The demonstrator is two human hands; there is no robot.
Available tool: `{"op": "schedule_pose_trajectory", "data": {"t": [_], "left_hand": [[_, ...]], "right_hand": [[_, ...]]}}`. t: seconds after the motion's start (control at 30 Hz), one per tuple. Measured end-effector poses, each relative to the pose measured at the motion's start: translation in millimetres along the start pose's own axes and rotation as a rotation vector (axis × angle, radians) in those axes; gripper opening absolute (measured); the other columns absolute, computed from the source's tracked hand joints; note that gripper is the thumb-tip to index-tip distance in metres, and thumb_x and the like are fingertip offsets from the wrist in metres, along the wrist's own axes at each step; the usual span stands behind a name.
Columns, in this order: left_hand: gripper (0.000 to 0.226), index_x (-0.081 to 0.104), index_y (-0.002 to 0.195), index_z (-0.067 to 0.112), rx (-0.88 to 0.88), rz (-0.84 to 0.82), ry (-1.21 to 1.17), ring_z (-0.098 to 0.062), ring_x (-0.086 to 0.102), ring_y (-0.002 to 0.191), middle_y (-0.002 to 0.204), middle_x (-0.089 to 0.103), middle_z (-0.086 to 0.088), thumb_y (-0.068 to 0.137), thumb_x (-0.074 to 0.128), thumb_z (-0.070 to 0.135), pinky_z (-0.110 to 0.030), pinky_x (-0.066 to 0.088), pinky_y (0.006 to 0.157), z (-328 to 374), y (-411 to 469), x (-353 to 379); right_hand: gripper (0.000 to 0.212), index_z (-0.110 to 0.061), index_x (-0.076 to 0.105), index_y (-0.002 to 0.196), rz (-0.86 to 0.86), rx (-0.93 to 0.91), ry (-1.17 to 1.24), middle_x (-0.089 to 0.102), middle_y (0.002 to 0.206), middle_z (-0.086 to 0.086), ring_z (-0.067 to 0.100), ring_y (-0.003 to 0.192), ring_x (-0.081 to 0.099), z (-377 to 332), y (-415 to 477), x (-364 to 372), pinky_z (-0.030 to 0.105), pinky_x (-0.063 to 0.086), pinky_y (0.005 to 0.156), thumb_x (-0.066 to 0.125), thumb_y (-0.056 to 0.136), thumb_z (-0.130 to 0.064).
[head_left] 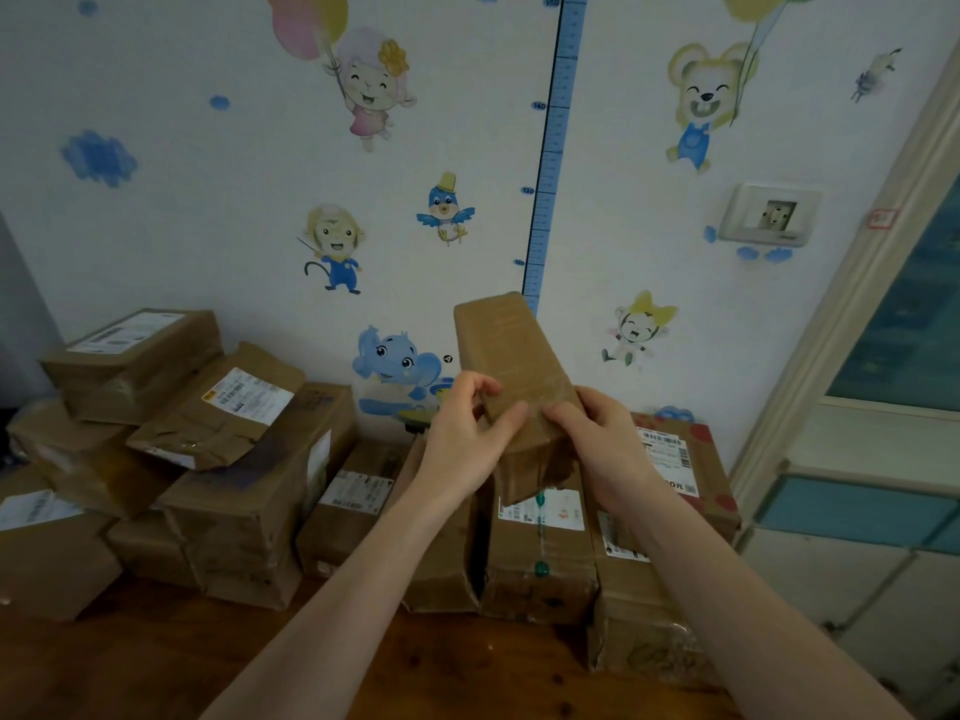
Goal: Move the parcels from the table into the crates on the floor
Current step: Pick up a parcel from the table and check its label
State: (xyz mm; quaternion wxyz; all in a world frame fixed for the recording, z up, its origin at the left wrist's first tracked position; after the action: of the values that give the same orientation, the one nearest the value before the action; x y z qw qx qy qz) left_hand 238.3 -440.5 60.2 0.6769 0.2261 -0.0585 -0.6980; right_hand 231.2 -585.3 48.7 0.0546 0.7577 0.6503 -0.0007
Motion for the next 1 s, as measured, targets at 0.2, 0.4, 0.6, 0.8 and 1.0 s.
{"op": "schedule_pose_trajectory", "data": {"t": [0.2,0.4,0.6,0.8,1.0], "left_hand": [[0.031,0.048,0.110,0.012,-0.051,-0.021,-0.039,-0.007,0.060,0.097,0.108,0.057,0.003,0.086,0.067,0.016,-0.020,0.055,0.079,-8,1,1],[0.045,0.039,0.125,0.028,-0.116,0.005,-0.111,-0.005,0.058,0.099,0.098,0.051,0.021,0.088,0.065,0.025,-0.011,0.047,0.070,-11,3,-8],[0.049,0.047,0.132,0.020,-0.036,-0.099,0.067,-0.003,0.060,0.103,0.109,0.060,0.015,0.087,0.066,0.016,-0.013,0.049,0.080,-11,0,3],[0.079,0.022,0.147,0.022,-0.105,-0.003,0.014,-0.011,0.064,0.091,0.118,0.060,-0.001,0.084,0.069,0.032,-0.036,0.057,0.081,-12,10,-11],[0.110,-0.008,0.148,0.038,-0.091,-0.059,0.075,-0.013,0.059,0.106,0.136,0.047,0.003,0.076,0.074,0.042,-0.043,0.054,0.087,-15,18,-13]], "right_hand": [[0.025,-0.009,0.060,0.111,0.031,0.009,-0.017,0.065,0.097,0.003,0.016,0.087,0.063,2,0,-3,0.023,0.051,0.065,0.060,0.092,-0.025],[0.024,-0.006,0.060,0.109,0.016,0.035,-0.015,0.066,0.099,0.011,0.023,0.088,0.065,7,-2,-1,0.031,0.056,0.068,0.065,0.088,-0.017],[0.019,-0.017,0.062,0.110,-0.002,-0.052,-0.121,0.069,0.099,0.002,0.017,0.087,0.068,-1,-1,2,0.025,0.056,0.069,0.058,0.093,-0.025],[0.019,-0.014,0.058,0.110,-0.050,-0.024,-0.105,0.066,0.098,0.000,0.015,0.092,0.064,2,-2,2,0.022,0.053,0.070,0.060,0.092,-0.014],[0.022,-0.023,0.053,0.110,-0.078,-0.092,-0.142,0.068,0.089,-0.006,0.003,0.076,0.066,-5,0,-1,0.016,0.053,0.061,0.054,0.094,-0.009]]}}
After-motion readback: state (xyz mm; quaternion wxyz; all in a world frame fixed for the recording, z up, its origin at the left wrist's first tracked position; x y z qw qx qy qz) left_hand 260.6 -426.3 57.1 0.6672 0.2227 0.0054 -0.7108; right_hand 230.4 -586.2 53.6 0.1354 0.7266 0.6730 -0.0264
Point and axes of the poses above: each hand's wrist, its own y-axis towards the middle knuckle, its own x-axis out of the palm, z = x × y, the point moved 8 cm from there along y, towards the middle knuckle
